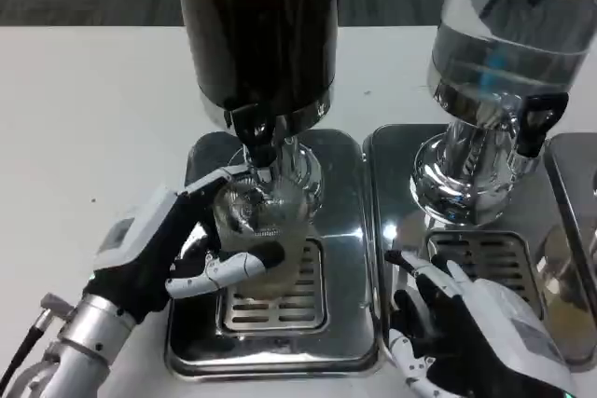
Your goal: Grasp the cup under the faucet to collect the drink, then remove the cup.
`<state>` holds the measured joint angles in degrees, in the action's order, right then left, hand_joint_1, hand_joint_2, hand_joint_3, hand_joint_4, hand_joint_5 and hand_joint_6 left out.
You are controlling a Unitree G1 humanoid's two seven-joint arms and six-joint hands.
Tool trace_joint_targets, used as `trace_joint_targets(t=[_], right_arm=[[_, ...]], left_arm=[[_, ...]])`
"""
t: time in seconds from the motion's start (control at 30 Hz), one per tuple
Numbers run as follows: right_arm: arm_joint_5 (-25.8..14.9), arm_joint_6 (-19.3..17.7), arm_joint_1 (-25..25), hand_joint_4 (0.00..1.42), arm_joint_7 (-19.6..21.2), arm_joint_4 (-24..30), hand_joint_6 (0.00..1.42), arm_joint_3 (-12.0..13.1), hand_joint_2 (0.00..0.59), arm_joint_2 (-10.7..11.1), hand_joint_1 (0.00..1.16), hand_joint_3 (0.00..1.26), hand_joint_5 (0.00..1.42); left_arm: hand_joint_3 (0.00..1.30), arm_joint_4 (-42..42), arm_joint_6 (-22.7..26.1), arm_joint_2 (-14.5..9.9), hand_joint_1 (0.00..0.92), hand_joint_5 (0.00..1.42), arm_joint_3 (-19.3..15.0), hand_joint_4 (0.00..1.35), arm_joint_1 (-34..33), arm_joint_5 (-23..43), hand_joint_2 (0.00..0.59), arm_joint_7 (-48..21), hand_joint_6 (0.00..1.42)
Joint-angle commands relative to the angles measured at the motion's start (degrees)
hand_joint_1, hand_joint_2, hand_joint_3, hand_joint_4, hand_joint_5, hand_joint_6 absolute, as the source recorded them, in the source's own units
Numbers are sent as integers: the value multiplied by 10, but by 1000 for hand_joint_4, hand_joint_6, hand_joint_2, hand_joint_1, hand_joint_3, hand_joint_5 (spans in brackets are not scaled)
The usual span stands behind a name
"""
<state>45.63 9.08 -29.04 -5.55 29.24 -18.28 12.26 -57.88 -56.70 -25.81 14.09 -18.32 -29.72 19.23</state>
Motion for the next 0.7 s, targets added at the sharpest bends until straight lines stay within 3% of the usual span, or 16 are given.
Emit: trace_joint_targets(t=[0.03, 0.1, 0.23, 0.7], right_arm=[[-2, 2, 5, 99, 3, -4, 65, 0, 586, -1, 488, 118, 4], [-4, 2, 9, 99, 1, -6, 69, 0, 586, -2, 489, 118, 4], [-7, 5, 15, 98, -2, -8, 74, 3, 586, -1, 490, 118, 5], [-16, 5, 33, 87, -10, -13, 92, 6, 586, 7, 484, 127, 15]], left_arm=[[341, 1, -16, -5, 224, 670, 9, 394, -6, -4, 186, -12, 740], [353, -1, -21, -7, 122, 660, 9, 392, -7, 1, 128, -20, 699], [353, 0, -25, -10, 48, 651, 1, 387, -5, 9, 100, -26, 696], [348, 4, -26, -22, 0, 521, -10, 297, 2, 20, 66, -35, 562]])
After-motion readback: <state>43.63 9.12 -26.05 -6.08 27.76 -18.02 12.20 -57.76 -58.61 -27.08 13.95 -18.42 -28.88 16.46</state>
